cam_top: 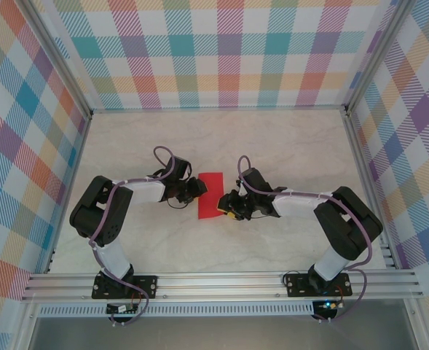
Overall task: Fold a paper plane with a square sheet of paper (pick it up from the middle)
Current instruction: Third fold the triangle at the center of the table.
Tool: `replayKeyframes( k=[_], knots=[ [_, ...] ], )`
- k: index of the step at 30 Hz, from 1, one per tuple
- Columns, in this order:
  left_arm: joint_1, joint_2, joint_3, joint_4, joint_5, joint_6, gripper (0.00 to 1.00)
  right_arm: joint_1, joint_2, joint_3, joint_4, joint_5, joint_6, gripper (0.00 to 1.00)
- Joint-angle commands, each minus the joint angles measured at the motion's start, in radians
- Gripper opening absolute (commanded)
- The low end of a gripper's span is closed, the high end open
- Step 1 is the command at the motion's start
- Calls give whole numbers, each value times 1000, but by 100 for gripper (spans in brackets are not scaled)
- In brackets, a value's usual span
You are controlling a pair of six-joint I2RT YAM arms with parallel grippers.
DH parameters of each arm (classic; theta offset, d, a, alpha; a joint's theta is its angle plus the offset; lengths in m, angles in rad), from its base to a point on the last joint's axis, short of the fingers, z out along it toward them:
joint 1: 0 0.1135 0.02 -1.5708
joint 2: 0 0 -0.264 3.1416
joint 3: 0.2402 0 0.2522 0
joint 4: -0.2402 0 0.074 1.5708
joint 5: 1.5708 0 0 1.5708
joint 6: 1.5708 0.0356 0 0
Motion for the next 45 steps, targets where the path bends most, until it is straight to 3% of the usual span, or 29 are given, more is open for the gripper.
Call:
replayKeyframes(
  k=[1,10,20,28,35,45],
  knots=[
    [12,13,-22,-20,6,-10,31,4,2,-9,40,-8,8,36],
    [12,2,-27,-20,10,-8,31,4,13,-10,28,5,15,24],
    [12,-69,-46,15,59,-1,35,4,17,15,-11,17,8,0],
    [12,-124,-65,69,117,12,40,4,-44,63,-194,54,-41,0],
    [12,-85,-49,94,133,24,40,3,-98,103,-359,57,-97,0],
    [12,-24,-32,55,79,58,33,4,-77,126,-332,48,-119,0]
  ],
)
